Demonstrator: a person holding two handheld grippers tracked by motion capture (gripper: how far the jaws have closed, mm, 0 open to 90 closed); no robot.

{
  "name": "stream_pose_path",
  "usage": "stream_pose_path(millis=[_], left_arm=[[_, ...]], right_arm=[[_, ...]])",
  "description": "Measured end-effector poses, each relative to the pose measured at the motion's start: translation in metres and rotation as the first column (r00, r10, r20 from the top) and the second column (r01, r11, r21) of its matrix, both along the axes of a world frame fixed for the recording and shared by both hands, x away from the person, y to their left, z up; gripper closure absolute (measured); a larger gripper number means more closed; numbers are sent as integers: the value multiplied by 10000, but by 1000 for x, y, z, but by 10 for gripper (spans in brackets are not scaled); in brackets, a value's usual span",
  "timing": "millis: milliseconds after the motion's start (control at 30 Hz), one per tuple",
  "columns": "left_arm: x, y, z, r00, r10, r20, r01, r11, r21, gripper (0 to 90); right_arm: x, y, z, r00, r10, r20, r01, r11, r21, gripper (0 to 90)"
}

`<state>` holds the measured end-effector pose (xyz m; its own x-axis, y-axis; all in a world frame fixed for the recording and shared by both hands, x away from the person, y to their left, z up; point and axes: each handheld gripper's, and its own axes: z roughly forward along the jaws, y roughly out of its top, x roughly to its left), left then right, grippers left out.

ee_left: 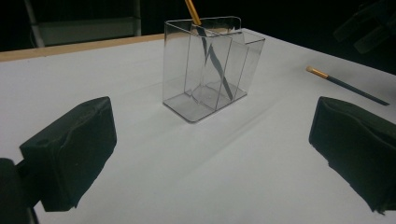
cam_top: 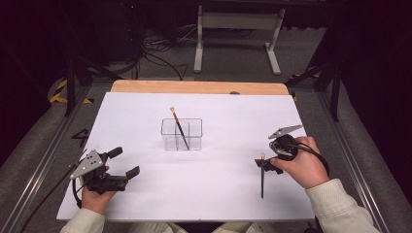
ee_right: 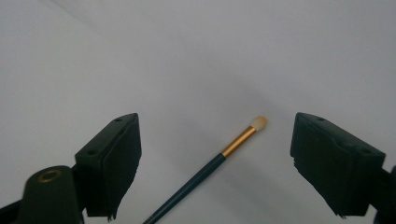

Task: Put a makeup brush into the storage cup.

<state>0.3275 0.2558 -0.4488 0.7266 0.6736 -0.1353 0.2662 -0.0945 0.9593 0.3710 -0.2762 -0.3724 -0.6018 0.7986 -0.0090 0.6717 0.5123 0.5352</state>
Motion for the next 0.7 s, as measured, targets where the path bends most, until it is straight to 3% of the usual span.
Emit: stream_pose_path(millis=[700], left_arm=[[0,0,0,10000,48,29,-48,10000,-43,16]], right_arm=[[9,2,-16,9966,-50,-819,4,9985,-553,178]])
